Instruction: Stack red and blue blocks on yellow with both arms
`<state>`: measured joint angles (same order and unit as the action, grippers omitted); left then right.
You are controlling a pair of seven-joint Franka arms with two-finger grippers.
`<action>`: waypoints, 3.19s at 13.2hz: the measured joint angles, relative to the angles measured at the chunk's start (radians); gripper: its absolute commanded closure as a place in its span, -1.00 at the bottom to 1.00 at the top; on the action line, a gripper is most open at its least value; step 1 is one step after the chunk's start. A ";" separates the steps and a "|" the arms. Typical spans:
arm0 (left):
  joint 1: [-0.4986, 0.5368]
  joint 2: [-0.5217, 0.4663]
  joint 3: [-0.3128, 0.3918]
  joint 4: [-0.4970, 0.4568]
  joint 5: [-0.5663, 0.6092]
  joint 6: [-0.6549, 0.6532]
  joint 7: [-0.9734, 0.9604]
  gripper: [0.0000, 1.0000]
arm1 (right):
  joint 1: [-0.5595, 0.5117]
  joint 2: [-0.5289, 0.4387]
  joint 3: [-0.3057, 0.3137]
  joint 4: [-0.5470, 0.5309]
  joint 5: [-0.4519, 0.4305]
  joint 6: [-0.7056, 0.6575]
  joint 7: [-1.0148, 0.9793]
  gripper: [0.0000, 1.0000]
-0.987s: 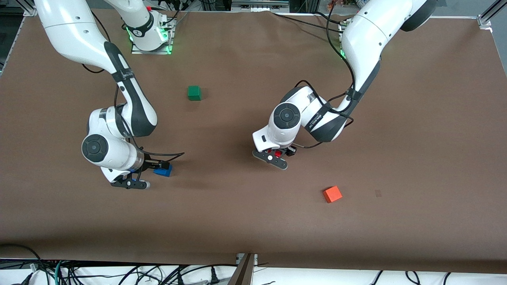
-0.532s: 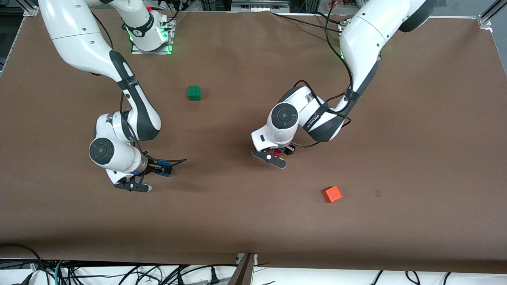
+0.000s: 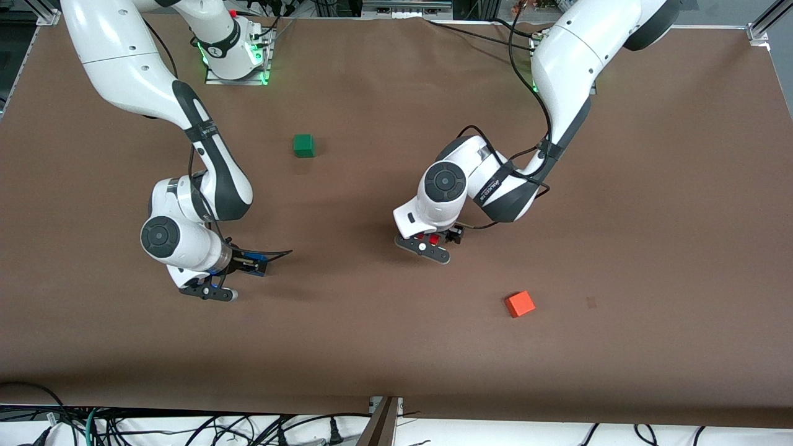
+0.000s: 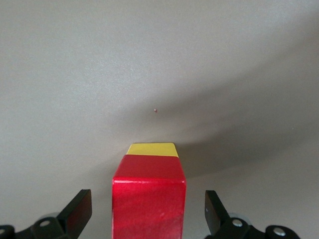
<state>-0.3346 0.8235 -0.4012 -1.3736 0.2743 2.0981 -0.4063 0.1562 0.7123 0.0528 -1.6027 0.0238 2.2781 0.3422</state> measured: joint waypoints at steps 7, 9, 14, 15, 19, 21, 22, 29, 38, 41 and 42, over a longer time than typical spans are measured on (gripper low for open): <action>0.059 -0.105 0.014 0.260 0.000 -0.322 -0.008 -1.00 | 0.012 -0.008 0.010 0.047 0.000 -0.055 0.009 -0.08; 0.154 -0.161 0.022 0.304 0.002 -0.356 -0.008 -1.00 | 0.030 -0.020 0.013 0.115 0.000 -0.175 0.039 -0.08; 0.495 -0.204 0.015 0.310 0.003 -0.361 0.004 -1.00 | 0.190 -0.049 0.023 0.305 0.002 -0.422 0.301 -0.08; 0.545 -0.211 0.006 0.315 0.003 -0.357 0.007 -1.00 | 0.234 -0.049 0.026 0.332 0.011 -0.429 0.369 -0.08; 0.576 -0.305 -0.001 0.321 0.003 -0.400 0.004 -1.00 | 0.429 -0.016 0.037 0.435 0.042 -0.366 0.613 -0.08; 0.570 -0.320 -0.003 0.309 0.003 -0.443 0.004 -1.00 | 0.506 0.020 0.037 0.450 0.042 -0.250 0.685 -0.08; 0.569 -0.323 -0.004 0.293 0.003 -0.472 0.006 -1.00 | 0.534 0.037 0.036 0.451 0.042 -0.194 0.710 -0.08; 0.490 -0.465 0.297 0.151 -0.264 -0.512 0.315 -1.00 | 0.565 0.108 0.023 0.461 0.038 -0.036 0.727 -0.10; 0.463 -0.580 0.343 -0.048 -0.278 -0.511 0.353 -1.00 | 0.568 0.150 0.022 0.463 0.008 0.026 0.727 -0.11; 0.461 -0.580 0.343 -0.048 -0.278 -0.510 0.354 -1.00 | 0.568 0.151 0.022 0.463 0.006 0.027 0.727 -0.13; 0.460 -0.580 0.343 -0.048 -0.278 -0.510 0.354 -1.00 | 0.568 0.151 0.022 0.463 0.006 0.027 0.727 -0.16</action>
<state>0.1256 0.2436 -0.0585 -1.4221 -0.0033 1.5884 -0.0524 0.7244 0.8636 0.0751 -1.1397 0.0297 2.3051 1.0694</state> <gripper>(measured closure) 0.000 0.436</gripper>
